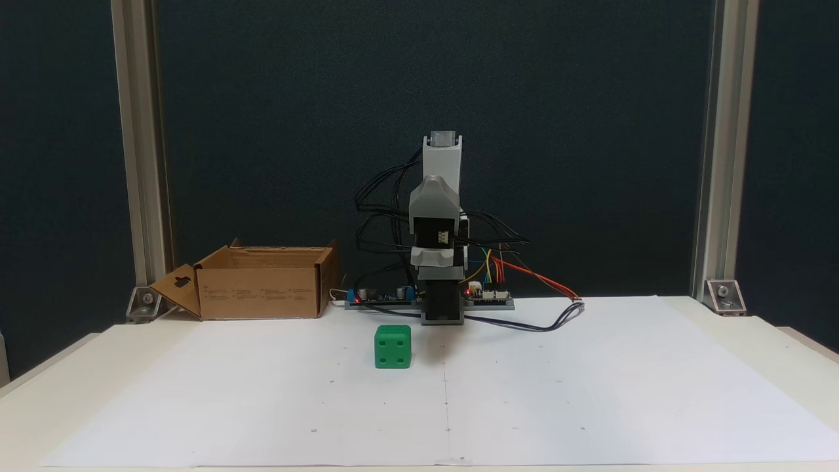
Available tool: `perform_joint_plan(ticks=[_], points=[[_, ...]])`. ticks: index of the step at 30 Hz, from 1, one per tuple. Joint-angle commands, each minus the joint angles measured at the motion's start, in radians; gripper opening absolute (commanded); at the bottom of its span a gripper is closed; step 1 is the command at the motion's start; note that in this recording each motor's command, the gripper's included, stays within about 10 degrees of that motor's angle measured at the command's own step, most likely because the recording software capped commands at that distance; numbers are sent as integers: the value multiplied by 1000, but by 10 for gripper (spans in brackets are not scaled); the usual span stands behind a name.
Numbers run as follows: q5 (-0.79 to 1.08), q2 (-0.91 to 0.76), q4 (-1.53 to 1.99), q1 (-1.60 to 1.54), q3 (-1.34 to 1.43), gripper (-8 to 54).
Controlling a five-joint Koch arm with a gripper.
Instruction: Grasp a green dice and put it in the bin.
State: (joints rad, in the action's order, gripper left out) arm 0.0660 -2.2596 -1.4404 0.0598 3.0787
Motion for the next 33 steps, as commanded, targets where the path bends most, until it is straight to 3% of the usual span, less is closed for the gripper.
perform_joint_plan(ticks=[1, 33], points=[[11, -106, -64, 0, 46, 447], [18, -104, -23, 0, 46, 439]])
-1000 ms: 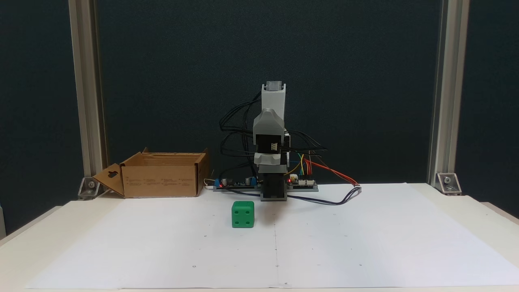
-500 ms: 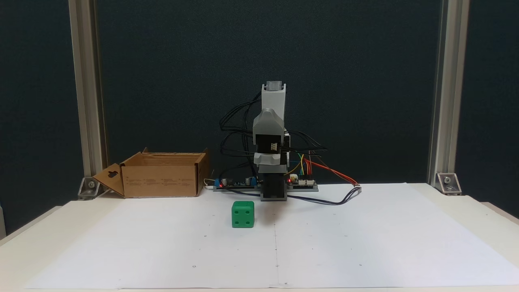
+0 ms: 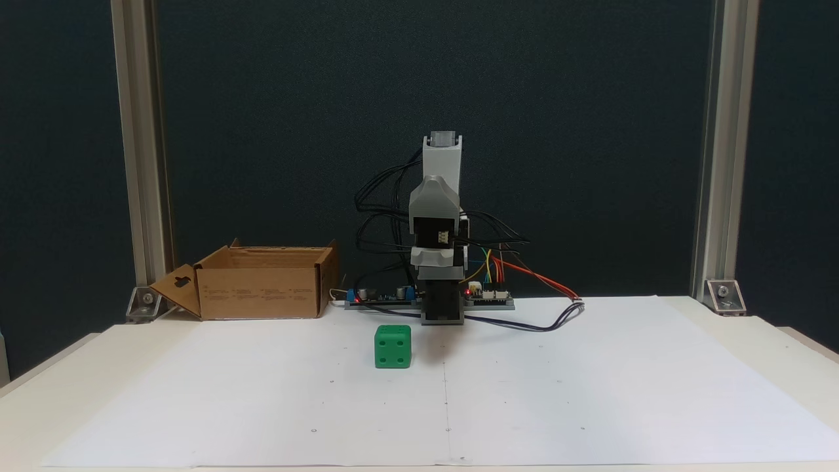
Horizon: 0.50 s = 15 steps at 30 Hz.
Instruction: Grasp a green dice and put it in the bin.
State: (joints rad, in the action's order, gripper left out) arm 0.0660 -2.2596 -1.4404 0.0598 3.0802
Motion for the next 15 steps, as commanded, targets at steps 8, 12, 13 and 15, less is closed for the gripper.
perform_joint_plan(ticks=[8, 12, 13, 15], points=[[18, -106, 114, -15, -43, 423], [18, -106, 397, 0, -229, 425], [18, -106, 469, 6, -281, 425], [18, -104, 612, 14, -374, 434]])
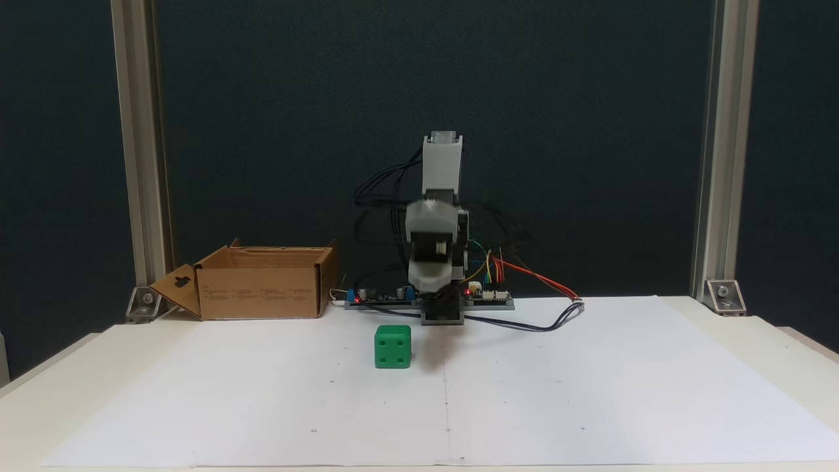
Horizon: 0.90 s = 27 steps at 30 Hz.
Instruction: Grasp a green dice and put it in the bin.
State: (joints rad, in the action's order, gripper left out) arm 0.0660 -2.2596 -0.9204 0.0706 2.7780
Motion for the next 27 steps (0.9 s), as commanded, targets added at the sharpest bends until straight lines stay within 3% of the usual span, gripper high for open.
perform_joint_plan(ticks=[1, 22, 27], points=[[17, -104, 159, 5, -106, 436], [5, -72, 1549, 170, -687, 432], [173, -2, 1857, 268, -716, 439]])
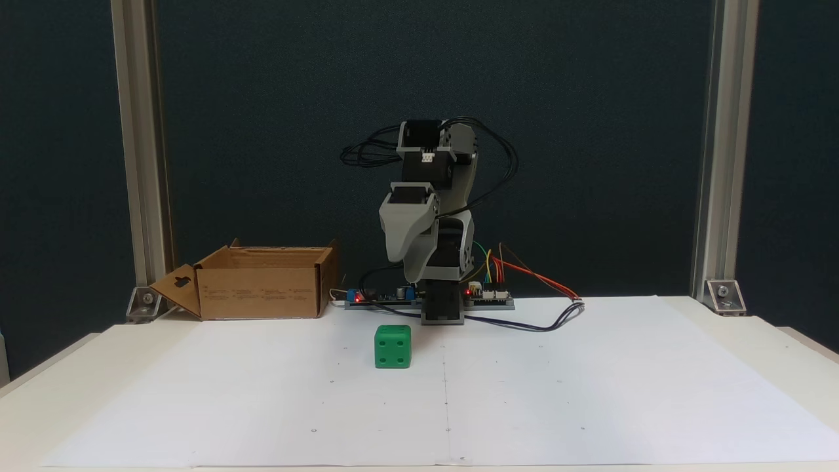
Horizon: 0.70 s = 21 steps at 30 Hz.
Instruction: Grasp a green dice and put it in the bin.
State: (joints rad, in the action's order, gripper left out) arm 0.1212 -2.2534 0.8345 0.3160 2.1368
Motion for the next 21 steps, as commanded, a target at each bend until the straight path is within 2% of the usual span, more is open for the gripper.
perform_joint_plan(ticks=[1, 7, 12, 21], points=[[156, 5, 162, 44, -83, 440], [344, 49, 247, 144, -135, 449], [373, 74, 284, 172, -229, 449], [371, 225, 325, 158, -284, 451]])
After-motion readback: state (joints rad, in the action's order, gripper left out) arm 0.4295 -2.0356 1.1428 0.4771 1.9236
